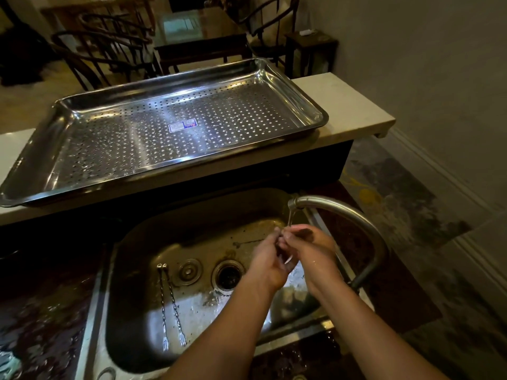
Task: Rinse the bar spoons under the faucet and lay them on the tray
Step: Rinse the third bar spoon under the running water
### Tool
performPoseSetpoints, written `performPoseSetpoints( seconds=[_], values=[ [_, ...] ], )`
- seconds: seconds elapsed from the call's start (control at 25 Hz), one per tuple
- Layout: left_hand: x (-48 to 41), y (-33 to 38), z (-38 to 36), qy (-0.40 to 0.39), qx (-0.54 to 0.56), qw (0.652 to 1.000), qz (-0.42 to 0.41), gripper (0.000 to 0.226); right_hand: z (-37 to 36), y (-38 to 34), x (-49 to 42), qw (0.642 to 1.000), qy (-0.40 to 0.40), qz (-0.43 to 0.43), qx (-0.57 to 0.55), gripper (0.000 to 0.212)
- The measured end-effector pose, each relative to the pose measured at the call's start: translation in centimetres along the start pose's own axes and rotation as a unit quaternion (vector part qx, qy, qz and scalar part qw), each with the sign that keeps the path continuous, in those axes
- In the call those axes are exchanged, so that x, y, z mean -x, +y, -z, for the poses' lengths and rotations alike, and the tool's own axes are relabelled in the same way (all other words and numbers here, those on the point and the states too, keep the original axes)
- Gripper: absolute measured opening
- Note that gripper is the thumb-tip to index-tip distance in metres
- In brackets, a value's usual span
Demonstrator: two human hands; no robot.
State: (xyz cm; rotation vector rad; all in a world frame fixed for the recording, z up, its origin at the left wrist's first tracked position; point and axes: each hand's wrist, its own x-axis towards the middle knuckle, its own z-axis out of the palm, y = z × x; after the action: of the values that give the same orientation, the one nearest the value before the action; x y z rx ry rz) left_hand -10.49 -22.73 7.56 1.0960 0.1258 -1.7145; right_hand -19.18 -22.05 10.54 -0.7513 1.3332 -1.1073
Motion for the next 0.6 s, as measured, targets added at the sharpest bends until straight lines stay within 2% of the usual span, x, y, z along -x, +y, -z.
performPoseSetpoints(
  seconds=[0.12, 0.24, 0.36, 0.48, 0.6],
  values=[
    [-1.1, 1.0, 0.4, 0.004, 0.015, 1.0, -0.011, 0.018, 0.8, -0.7, 0.5, 0.997, 0.013, 0.056, 0.052, 0.013],
    [-2.8, 2.1, 1.5, 0.069, 0.04, 0.996, -0.036, 0.012, 1.7, -1.6, 2.0, 0.99, 0.02, 0.121, 0.071, 0.012],
    [-3.3, 2.7, 2.4, 0.101, 0.078, 0.991, -0.042, 0.02, 2.1, -1.6, 3.3, 0.983, 0.045, 0.162, 0.071, 0.012],
    [-3.9, 1.9, 3.1, 0.109, 0.085, 0.99, -0.015, 0.024, 2.3, -1.0, 3.5, 0.983, 0.069, 0.165, 0.05, 0.011],
    [-4.2, 0.8, 4.0, 0.116, 0.041, 0.992, 0.027, 0.014, 1.6, -1.1, 1.9, 0.984, 0.035, 0.122, 0.122, 0.015]
  ],
)
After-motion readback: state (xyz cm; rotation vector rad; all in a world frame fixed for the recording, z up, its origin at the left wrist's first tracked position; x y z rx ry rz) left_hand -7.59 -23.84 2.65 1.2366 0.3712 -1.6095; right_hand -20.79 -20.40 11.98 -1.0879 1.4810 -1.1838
